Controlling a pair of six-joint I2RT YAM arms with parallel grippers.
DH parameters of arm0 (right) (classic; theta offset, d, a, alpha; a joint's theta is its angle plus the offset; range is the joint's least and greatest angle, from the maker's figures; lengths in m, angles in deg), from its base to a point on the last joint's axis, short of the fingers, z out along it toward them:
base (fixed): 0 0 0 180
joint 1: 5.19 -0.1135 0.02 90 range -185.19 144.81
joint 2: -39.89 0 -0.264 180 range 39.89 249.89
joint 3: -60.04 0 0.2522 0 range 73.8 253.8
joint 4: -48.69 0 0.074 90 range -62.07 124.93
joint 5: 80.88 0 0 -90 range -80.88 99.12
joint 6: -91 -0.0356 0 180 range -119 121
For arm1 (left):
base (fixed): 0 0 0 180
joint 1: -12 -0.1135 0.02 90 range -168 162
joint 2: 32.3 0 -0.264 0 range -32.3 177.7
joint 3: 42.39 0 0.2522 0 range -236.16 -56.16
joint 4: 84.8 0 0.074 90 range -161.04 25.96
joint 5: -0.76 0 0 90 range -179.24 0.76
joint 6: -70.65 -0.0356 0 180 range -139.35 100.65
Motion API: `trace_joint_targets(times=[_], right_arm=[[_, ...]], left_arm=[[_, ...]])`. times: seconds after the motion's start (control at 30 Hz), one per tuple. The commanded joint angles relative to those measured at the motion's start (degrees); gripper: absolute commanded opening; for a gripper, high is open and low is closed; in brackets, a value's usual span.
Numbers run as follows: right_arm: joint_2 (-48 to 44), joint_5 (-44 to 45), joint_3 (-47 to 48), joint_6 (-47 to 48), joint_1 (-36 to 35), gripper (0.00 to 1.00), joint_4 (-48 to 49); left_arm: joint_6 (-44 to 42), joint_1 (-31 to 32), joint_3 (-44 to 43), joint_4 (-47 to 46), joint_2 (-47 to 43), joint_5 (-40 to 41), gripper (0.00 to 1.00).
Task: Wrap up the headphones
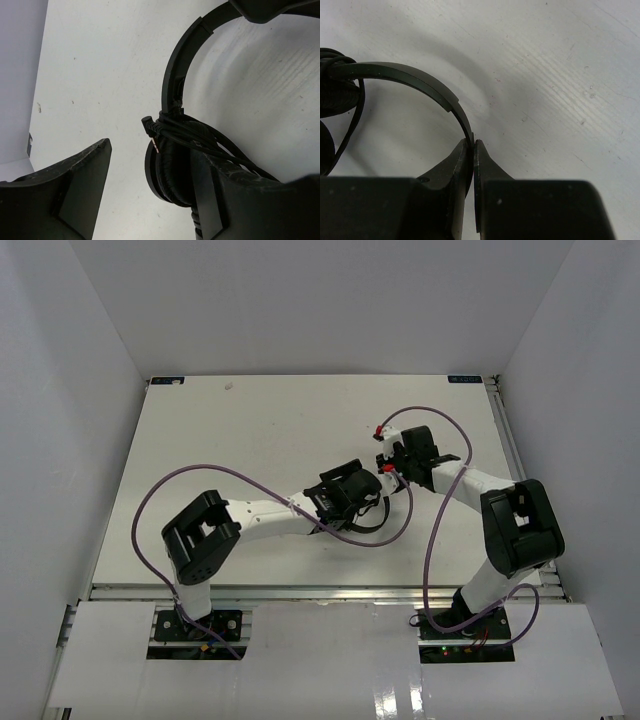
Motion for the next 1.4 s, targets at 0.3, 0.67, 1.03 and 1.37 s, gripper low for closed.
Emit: trace_joint_targets(times=[0.3, 0.67, 1.03, 1.37], right_arm=[[4.2, -3.0, 7.0, -0.9, -1.2, 0.12, 0.5], [5.2, -3.1, 7.4, -0.7, -1.2, 0.2, 0.5], [6.8, -3.6, 8.8, -0.5, -1.2, 0.28, -0.1], [4.8, -2.5, 10.1, -0.1, -0.7, 0.83, -1.7]], left_arm=[[10.0, -0.2, 3.3, 6.5, -9.1, -3.7, 0.79], [12.9, -0.1, 3.4, 9.9, -12.7, -5.4, 0.98], [17.2, 0.0, 4.3, 12.5, -18.4, -10.2, 0.98], [25.0, 0.0, 8.3, 12.6, -31.4, -11.1, 0.98]])
